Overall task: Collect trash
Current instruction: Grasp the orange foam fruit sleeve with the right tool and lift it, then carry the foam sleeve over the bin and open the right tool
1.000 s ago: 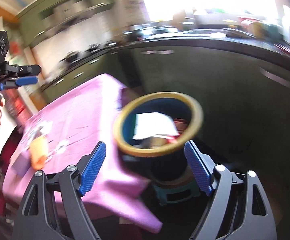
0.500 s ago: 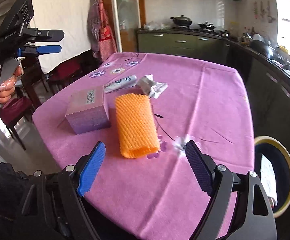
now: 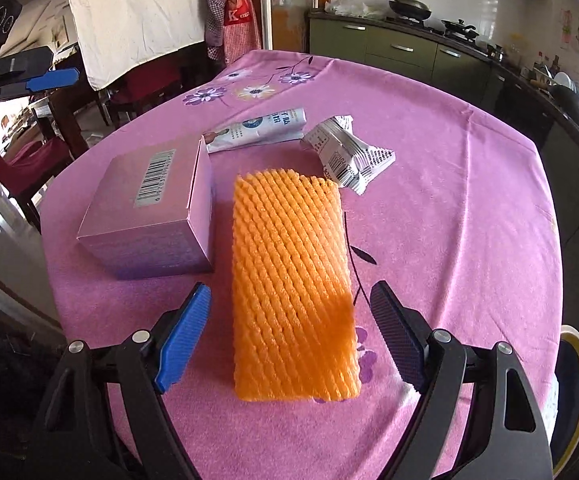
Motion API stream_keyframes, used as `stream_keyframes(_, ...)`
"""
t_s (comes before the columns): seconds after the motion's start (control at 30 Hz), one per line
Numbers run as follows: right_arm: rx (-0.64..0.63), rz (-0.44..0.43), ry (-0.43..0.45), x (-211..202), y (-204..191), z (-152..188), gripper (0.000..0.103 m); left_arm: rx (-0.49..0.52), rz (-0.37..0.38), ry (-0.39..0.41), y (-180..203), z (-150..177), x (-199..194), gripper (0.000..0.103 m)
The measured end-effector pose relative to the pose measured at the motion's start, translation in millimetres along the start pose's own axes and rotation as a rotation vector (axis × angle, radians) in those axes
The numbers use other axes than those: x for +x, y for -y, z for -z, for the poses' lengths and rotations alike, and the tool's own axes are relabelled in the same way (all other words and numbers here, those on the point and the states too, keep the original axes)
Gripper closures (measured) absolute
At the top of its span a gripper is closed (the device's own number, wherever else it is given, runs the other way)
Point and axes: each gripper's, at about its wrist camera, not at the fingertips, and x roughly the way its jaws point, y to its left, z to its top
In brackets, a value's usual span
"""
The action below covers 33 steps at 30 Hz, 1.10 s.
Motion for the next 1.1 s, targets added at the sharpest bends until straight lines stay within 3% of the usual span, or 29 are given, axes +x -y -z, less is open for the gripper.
stream_keyframes(0.1,-0.008,0.000,-0.015,9.8,1.2,-7.1,0.025,-0.001,0.011,-0.005,-2.6,2.0,2.8,0.007)
stream_keyframes(0.3,-0.019,-0.007,-0.032,17.2,0.4,-12.5,0.054,-0.013,0.024,0.000,-9.4,2.4,2.9,0.007)
stream_keyframes(0.47,0.031,-0.027,0.014,0.0,6.5,-12.4,0.087,-0.017,0.030,-0.003,-10.4,3.7,4.7,0.007)
stream_keyframes(0.7,0.129,-0.050,0.071,-33.3,12.3,1.9,0.089,0.020,0.055,0.001,1.6,4.2,3.2,0.007)
stream_keyframes(0.83,0.216,-0.008,0.138,-72.6,26.6,15.6,0.089,0.055,0.071,0.008,12.5,5.2,0.0,0.007)
stream_keyframes(1.0,0.435,0.183,0.206,-131.5,88.6,49.6,0.088,0.083,0.091,0.010,22.7,6.4,-1.4,0.007)
stream_keyframes(1.1,0.599,0.317,0.169,-150.3,138.3,80.2,0.086,0.086,0.097,0.011,25.3,7.1,-1.2,0.007)
